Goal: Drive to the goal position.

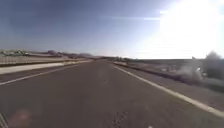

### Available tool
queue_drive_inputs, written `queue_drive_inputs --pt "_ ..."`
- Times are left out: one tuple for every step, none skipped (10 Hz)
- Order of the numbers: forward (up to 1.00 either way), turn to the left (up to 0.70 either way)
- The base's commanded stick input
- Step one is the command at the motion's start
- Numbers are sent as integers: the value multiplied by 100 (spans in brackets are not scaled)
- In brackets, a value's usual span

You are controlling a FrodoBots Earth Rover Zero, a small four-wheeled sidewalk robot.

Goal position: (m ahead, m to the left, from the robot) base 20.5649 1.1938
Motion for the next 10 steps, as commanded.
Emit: queue_drive_inputs --pt "70 0" --pt "70 0" --pt "70 0" --pt "70 0" --pt "70 0" --pt "70 0" --pt "70 0" --pt "70 0" --pt "70 0" --pt "70 0"
